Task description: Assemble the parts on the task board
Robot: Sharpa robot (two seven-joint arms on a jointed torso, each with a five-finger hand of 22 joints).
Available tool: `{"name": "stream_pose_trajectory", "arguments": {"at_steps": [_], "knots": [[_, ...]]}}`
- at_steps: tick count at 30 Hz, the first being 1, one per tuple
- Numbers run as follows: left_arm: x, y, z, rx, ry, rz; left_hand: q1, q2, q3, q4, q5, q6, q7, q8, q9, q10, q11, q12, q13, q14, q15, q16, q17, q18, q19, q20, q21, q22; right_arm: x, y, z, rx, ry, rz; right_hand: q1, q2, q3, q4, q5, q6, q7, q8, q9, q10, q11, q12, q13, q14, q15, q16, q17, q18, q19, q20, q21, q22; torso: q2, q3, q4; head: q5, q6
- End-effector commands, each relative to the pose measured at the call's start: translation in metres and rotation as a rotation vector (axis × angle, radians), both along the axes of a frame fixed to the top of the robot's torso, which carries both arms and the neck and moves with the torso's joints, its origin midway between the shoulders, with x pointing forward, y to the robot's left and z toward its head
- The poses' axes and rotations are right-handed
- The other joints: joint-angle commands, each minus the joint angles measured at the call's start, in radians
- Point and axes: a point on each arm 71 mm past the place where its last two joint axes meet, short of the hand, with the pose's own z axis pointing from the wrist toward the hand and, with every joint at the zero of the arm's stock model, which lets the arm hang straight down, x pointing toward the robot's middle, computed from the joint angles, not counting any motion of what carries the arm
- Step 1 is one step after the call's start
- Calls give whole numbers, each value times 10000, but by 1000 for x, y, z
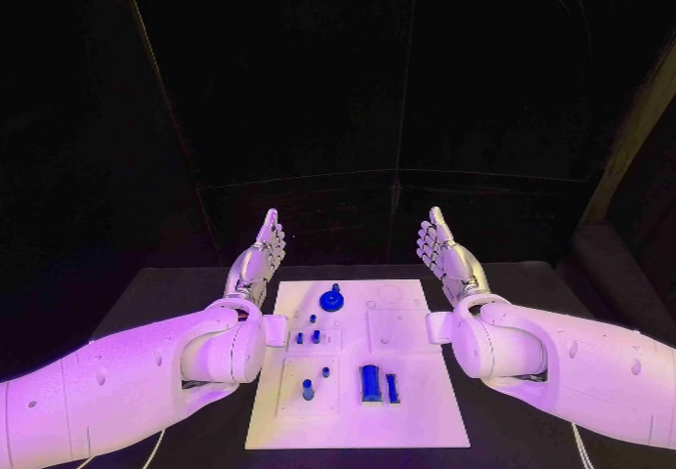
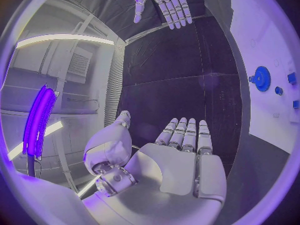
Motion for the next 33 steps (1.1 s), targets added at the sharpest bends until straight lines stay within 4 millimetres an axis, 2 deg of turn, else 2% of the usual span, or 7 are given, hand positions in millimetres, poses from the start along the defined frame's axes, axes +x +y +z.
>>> {"name": "stream_pose_trajectory", "arguments": {"at_steps": [1, 18, 19, 21, 23, 24, 33], "knots": [[0, 2, 4, 310, -433, 252, -887, -1, -484, -4, -37, -680, -17, -40, -11, -725, -34, -37, -13, -640, -20, -113, -18, -217, -517, -163, -39, -234, 0, -3, 2, -12, -127, -387, -1065, 0, 26, -45, -57, -724, -44, -39, -11, -825, -17, -36, -13, -819, -13, -47, -37, -222, -747, -83, -66, -19, 0, 0, 0, -1, -1], [0, 2, 4, 310, -433, 252, -1822, -1, -484, -4, -37, -1390, -17, -40, -11, -1477, -34, -37, -13, -1289, -20, -113, -18, -217, -1607, -163, -39, -234, 0, -3, 2, -12, -127, -387, -2167, 0, 26, -45, -57, -1472, -44, -39, -11, -1652, -17, -36, -13, -1674, -13, -47, -37, -222, -1515, -83, -66, -19, 0, 0, 0, -1, -1], [0, 2, 4, 310, -433, 252, -1853, -1, -484, -4, -37, -1391, -17, -40, -11, -1518, -34, -37, -13, -2014, -20, -113, -18, -217, -1607, -163, -39, -234, 0, -3, 2, -12, -127, -387, -2366, 0, 26, -45, -57, -2256, -44, -39, -11, -1820, -17, -36, -13, -1826, -13, -47, -37, -222, -2322, -83, -66, -19, 0, 0, 0, -1, -1], [0, 2, 4, 310, -433, 252, -1907, -1, -484, -4, -37, -2126, -17, -40, -11, -1550, -34, -37, -13, -2014, -20, -113, -18, -217, -1607, -163, -39, -234, 0, -3, 2, -12, -127, -387, -3312, 0, 26, -45, -57, -2256, -44, -39, -11, -2550, -17, -36, -13, -2546, -13, -47, -37, -222, -2322, -83, -66, -19, 0, 0, 0, -1, -1], [0, 2, 4, 310, -433, 252, -1980, -1, -484, -4, -37, -2126, -17, -40, -11, -2257, -34, -37, -13, -2014, -20, -113, -18, -217, -1607, -163, -39, -234, 0, -3, 2, -12, -127, -387, -3312, 0, 26, -45, -57, -2256, -44, -39, -11, -2550, -17, -36, -13, -2546, -13, -47, -37, -222, -2322, -83, -66, -19, 0, 0, 0, -1, -1], [0, 2, 4, 310, -433, 252, -2783, -1, -484, -4, -37, -2126, -17, -40, -11, -2257, -34, -37, -13, -2014, -20, -113, -18, -217, -1607, -163, -39, -234, 0, -3, 2, -12, -127, -387, -3312, 0, 26, -45, -57, -2256, -44, -39, -11, -2550, -17, -36, -13, -2546, -13, -47, -37, -222, -2322, -83, -66, -19, 0, 0, 0, -1, -1], [0, 2, 4, 310, -433, 252, -2783, -1, -484, -4, -37, -2126, -17, -40, -11, -2257, -34, -37, -13, -2014, -20, -113, -18, -217, -1607, -163, -39, -234, 0, -3, 2, -12, -127, -387, -3312, 0, 26, -45, -57, -2256, -44, -39, -11, -2550, -17, -36, -13, -2546, -13, -47, -37, -222, -2322, -83, -66, -19, 0, 0, 0, -1, -1]]}}
